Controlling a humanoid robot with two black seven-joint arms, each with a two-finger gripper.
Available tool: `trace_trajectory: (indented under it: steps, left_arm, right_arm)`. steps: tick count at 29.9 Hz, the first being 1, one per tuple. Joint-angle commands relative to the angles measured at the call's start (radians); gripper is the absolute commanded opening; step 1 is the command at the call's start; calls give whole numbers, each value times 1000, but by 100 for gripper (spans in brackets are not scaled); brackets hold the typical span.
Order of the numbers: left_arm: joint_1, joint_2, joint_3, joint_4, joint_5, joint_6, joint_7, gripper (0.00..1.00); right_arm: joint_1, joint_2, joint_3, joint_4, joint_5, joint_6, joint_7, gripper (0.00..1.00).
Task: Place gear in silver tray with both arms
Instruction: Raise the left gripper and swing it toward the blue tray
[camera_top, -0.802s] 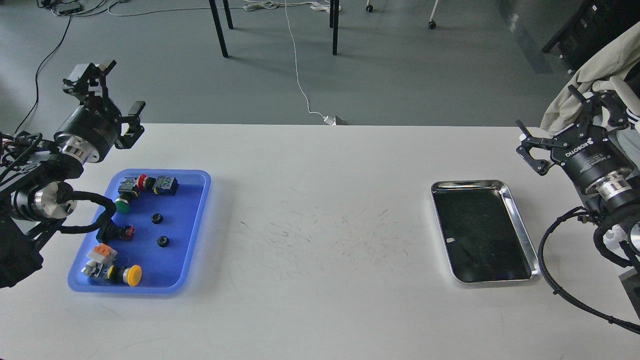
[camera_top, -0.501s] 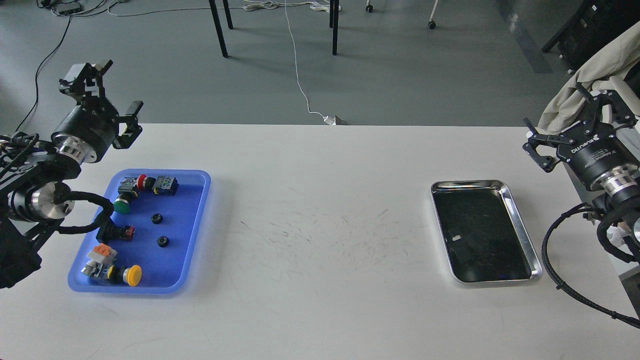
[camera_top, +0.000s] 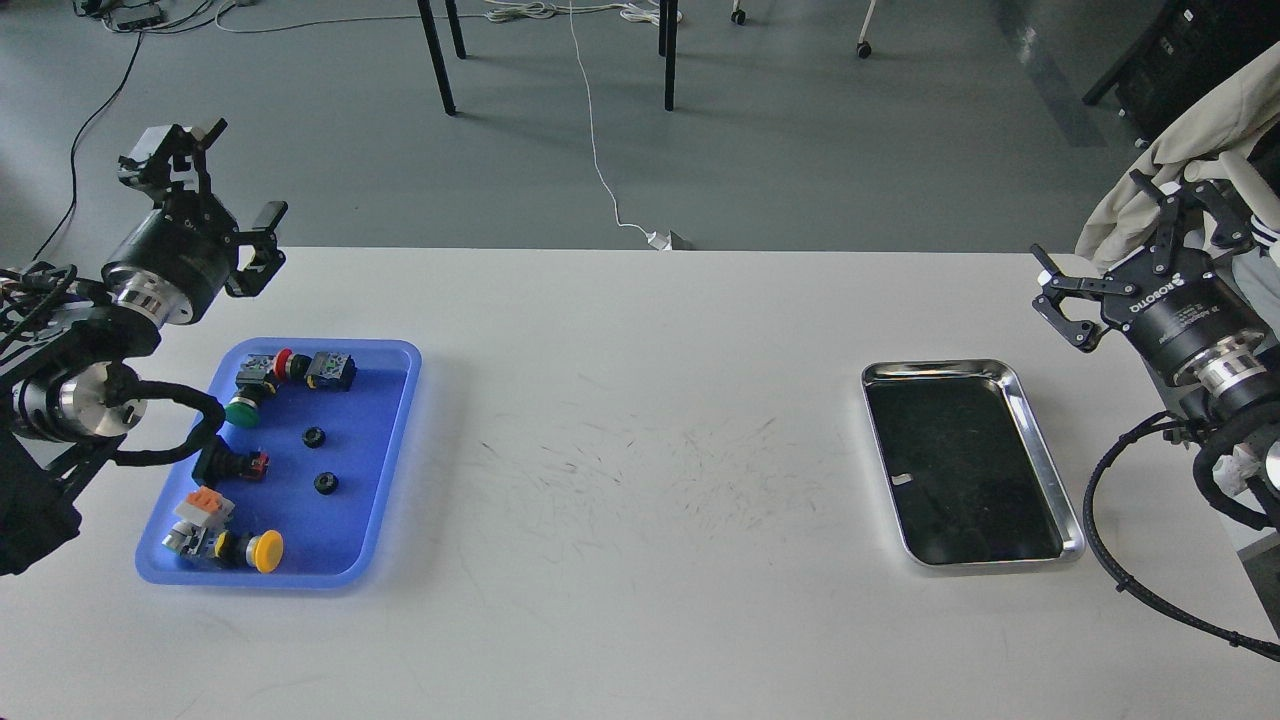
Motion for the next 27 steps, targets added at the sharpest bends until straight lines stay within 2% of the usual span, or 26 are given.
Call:
trace_trajectory:
  steps: [1,8,16,27]
  left_arm:
    - [1,13,0,0,1,-2,-1,98]
    - [1,56,-3,0,1,-115,-6,98]
    - [5,62,7,10,22,-116,-6,98]
    - [-12,80,8,26,191,-109,0,98]
  right_arm:
    - [-1,-16,-12,2,1,6,1,99]
    - [-1,-14,-8,2,1,8,5,99]
    - [-21,-19,-4,69,1,2,7,99]
    - [-30,-31,-12,106,1,2,4,99]
